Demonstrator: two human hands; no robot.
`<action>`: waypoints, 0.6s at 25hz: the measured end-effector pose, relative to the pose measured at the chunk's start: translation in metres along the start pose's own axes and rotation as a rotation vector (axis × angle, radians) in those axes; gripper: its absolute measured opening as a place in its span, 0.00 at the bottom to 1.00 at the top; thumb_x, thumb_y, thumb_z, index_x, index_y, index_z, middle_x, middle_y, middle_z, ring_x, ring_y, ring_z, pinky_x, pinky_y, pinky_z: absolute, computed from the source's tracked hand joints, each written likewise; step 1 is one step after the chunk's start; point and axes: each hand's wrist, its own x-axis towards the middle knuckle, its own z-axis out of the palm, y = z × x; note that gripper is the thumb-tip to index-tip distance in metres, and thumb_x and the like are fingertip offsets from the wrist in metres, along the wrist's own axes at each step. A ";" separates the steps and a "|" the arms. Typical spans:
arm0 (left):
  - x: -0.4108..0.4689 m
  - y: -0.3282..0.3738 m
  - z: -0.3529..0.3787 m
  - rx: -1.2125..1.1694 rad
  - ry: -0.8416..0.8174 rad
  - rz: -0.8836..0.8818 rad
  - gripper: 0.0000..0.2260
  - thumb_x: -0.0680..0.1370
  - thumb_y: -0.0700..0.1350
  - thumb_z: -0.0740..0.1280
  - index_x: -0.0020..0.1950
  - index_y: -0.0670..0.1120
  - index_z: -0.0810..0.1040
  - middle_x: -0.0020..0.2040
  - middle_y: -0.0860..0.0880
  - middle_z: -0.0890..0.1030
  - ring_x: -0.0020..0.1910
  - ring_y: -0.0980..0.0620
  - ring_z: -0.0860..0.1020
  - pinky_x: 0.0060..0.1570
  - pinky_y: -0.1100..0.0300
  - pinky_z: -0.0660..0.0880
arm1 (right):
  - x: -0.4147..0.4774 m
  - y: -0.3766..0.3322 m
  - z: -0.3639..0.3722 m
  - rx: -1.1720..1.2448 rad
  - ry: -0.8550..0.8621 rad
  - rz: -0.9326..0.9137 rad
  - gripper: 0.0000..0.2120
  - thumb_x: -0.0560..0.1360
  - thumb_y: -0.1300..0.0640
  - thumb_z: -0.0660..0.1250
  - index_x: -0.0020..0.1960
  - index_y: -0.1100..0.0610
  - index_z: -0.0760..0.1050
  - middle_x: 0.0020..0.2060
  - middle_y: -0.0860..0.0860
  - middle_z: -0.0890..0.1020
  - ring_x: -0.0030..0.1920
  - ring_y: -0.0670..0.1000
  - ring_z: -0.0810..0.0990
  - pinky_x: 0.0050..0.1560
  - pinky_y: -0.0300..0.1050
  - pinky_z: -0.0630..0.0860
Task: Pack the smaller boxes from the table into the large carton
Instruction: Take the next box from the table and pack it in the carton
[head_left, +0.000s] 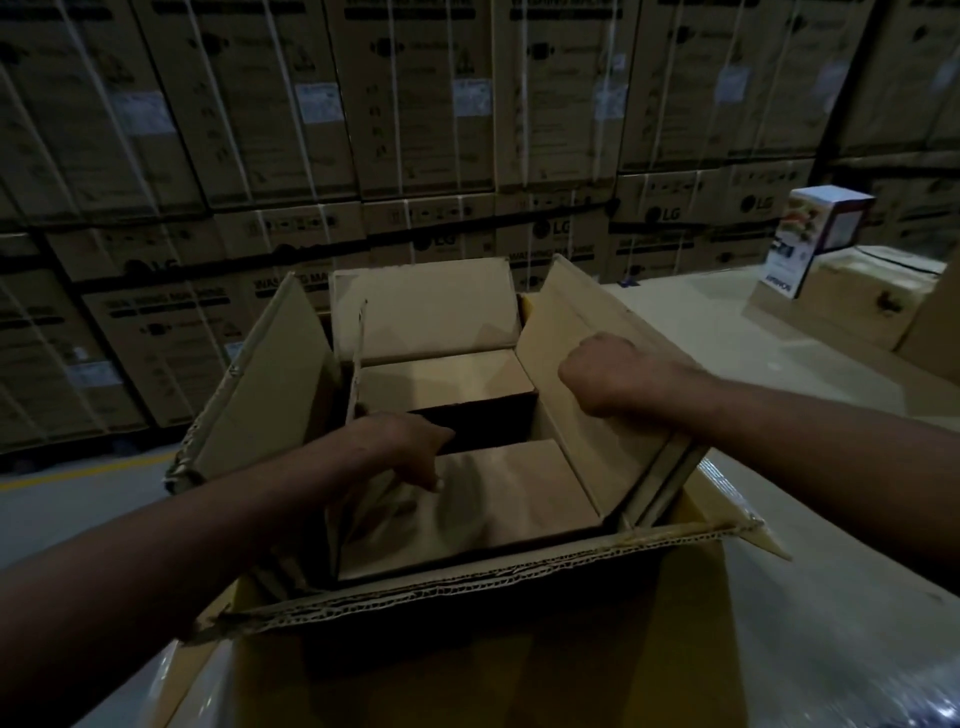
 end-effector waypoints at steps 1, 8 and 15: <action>0.000 -0.006 0.001 -0.024 -0.025 -0.025 0.38 0.79 0.58 0.69 0.83 0.50 0.55 0.79 0.46 0.66 0.75 0.44 0.68 0.71 0.48 0.69 | 0.008 -0.006 0.002 0.038 -0.021 -0.034 0.15 0.79 0.62 0.62 0.64 0.55 0.77 0.56 0.54 0.81 0.55 0.55 0.80 0.56 0.52 0.79; 0.000 -0.054 0.022 -0.130 -0.062 -0.140 0.33 0.81 0.62 0.63 0.81 0.48 0.59 0.78 0.45 0.67 0.75 0.44 0.68 0.73 0.48 0.65 | 0.051 -0.036 0.028 0.800 -0.390 -0.139 0.12 0.85 0.52 0.59 0.63 0.54 0.77 0.56 0.53 0.79 0.54 0.55 0.78 0.59 0.52 0.75; -0.048 -0.072 0.002 -0.597 0.056 -0.113 0.32 0.84 0.62 0.49 0.64 0.38 0.78 0.58 0.43 0.81 0.56 0.44 0.79 0.56 0.54 0.74 | 0.042 -0.009 0.009 1.213 -0.344 -0.068 0.21 0.84 0.45 0.61 0.58 0.61 0.83 0.55 0.55 0.85 0.57 0.55 0.83 0.66 0.55 0.75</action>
